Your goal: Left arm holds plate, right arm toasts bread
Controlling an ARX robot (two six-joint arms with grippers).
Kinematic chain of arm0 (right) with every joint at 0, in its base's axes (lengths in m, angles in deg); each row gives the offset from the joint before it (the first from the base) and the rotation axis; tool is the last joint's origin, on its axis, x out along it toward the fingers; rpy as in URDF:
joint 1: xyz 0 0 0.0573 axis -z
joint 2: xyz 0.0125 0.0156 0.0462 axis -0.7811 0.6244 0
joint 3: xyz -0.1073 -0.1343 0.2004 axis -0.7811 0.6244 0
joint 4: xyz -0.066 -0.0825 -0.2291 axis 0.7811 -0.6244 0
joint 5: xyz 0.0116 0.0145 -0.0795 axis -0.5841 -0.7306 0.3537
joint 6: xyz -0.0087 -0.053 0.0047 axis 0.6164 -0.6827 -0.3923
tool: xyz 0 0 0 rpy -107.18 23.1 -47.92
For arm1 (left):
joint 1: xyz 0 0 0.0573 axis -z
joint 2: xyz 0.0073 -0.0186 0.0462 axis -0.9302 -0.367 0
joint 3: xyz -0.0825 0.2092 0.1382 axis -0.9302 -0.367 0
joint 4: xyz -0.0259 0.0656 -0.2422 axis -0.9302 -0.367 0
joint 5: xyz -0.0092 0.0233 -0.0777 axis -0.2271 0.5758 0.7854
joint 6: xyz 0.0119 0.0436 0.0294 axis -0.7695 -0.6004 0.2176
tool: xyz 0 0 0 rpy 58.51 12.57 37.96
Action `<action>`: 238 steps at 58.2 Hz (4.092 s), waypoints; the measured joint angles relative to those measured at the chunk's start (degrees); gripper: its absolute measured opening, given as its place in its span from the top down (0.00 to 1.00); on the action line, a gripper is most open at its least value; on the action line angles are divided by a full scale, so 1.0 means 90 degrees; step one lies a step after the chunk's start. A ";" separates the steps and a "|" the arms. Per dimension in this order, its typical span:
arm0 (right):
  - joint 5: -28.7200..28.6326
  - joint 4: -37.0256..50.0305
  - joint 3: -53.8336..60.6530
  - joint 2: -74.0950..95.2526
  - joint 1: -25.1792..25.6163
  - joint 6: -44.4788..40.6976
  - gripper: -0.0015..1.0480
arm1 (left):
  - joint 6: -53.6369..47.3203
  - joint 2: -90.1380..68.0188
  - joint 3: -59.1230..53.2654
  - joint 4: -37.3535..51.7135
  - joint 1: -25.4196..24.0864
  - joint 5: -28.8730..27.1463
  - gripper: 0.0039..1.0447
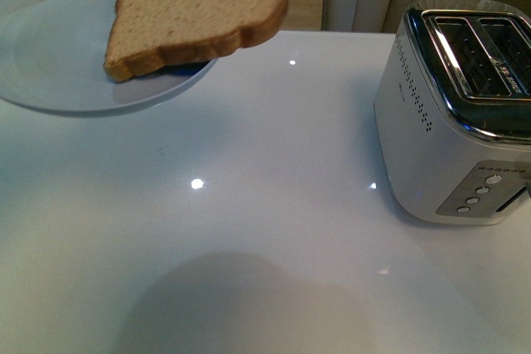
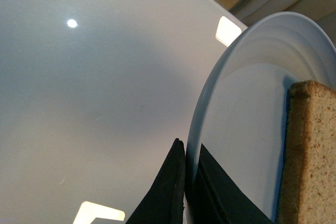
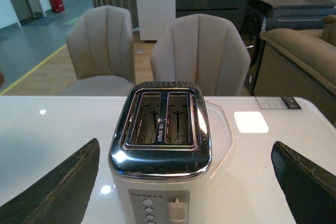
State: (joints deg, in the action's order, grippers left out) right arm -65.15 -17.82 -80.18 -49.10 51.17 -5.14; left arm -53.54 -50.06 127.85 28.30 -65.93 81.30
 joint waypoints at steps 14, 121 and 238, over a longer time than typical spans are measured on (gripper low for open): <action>0.0000 0.0000 0.0000 0.0000 0.0000 0.0000 0.08 | 0.0464 0.0311 0.0316 -0.0454 0.0981 -0.0342 0.98; -0.1413 0.2807 -0.3808 0.8128 -0.1843 0.6892 0.12 | 0.1010 0.0347 0.0731 -0.0743 0.1817 -0.0432 0.98; 0.1795 0.2280 -0.4745 1.0035 -0.1528 0.0272 0.97 | 0.1010 0.0345 0.0753 -0.0784 0.1698 -0.0291 0.98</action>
State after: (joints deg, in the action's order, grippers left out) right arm -48.99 2.71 -122.89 41.21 37.43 -2.69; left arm -44.45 -46.95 134.63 21.24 -50.65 78.67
